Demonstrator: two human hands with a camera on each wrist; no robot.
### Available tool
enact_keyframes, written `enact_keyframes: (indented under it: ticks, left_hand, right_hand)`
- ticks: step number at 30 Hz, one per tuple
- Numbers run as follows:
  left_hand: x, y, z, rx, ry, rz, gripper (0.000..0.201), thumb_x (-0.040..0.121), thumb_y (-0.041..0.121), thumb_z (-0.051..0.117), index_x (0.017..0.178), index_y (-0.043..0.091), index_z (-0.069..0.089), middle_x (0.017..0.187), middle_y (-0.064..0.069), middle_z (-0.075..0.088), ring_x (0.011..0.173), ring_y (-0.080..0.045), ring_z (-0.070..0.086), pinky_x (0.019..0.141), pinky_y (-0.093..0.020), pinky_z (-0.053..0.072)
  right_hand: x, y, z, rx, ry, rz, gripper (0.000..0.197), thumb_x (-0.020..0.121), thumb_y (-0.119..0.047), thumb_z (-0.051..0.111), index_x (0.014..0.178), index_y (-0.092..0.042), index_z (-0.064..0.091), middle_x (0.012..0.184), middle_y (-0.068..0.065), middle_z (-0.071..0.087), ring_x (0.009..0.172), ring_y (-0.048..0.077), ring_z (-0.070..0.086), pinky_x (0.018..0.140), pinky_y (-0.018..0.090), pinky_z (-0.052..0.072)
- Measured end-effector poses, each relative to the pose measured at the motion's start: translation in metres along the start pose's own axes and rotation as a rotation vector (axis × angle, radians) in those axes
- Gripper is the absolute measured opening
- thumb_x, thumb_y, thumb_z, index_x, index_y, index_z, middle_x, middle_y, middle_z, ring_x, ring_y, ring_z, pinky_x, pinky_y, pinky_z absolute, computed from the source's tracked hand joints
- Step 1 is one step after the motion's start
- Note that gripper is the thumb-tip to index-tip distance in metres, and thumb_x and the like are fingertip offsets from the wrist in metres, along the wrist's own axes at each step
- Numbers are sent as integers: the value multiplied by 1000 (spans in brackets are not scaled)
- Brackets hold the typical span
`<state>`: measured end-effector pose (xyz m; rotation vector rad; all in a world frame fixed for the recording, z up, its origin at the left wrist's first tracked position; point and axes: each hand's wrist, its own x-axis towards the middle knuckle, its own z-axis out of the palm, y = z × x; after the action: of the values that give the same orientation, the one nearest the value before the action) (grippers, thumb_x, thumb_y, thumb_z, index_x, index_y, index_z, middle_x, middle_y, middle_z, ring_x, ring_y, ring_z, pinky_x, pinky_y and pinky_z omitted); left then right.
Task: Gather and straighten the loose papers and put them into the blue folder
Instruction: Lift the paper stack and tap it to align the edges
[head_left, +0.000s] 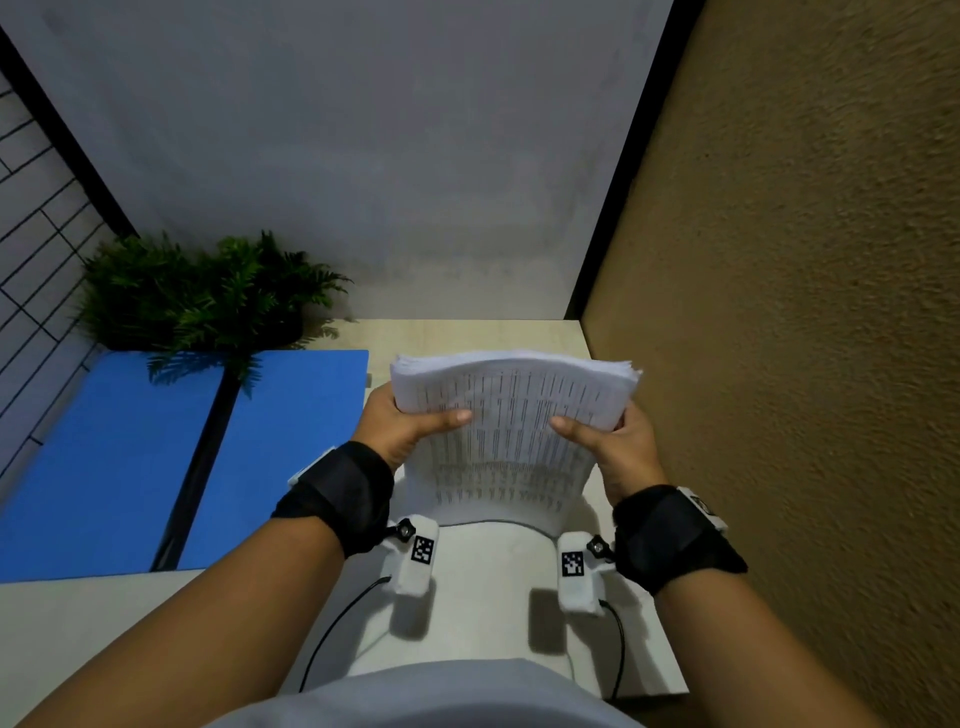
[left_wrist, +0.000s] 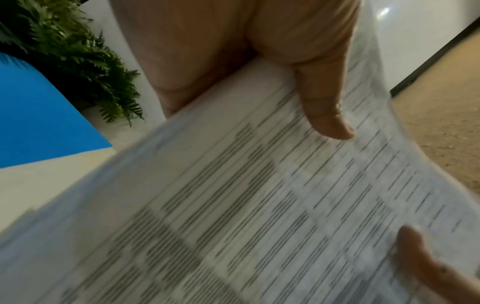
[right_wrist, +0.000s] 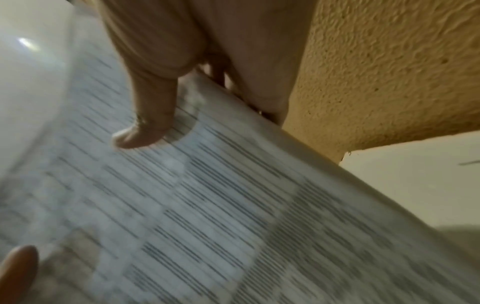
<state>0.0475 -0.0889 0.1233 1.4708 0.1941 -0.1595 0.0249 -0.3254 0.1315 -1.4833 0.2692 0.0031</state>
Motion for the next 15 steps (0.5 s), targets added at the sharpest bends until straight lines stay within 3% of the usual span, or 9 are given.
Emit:
enact_keyframes:
  ticks: [3,6,11,15]
  left_hand:
    - [-1,-8,-2,25,-13,-33,61,56,12,89,113,14,67,108,-5,73,105,-24,67,85,-39,56]
    - [-3,-14,1,44,-23,-62,54,62,7,86,112,13,67,110,-8,72,106,-26,66,91,-45,55]
    - [-7,-16,3,23,-38,-56,60,64,4,85,119,12,64,113,-9,71,107,-24,65,92,-44,55]
    - [-10,-20,1,14,-59,-66,63,62,4,86,119,13,63,114,-8,70,109,-23,65,90,-42,55]
  right_hand:
    - [-13,4,3,6,109,-79,73,61,-24,85,125,-27,50,119,1,63,110,19,61,90,42,55]
    - [-24,13,10,-39,150,-164,71,73,-35,79,132,-37,41,125,-9,58,117,13,57,95,45,52]
    - [-33,21,20,-166,177,-315,72,84,-48,59,145,-28,28,139,-2,48,128,15,49,99,51,49]
    - [-34,24,20,-257,161,-391,71,84,-50,58,146,-38,24,144,-2,41,132,17,45,100,51,48]
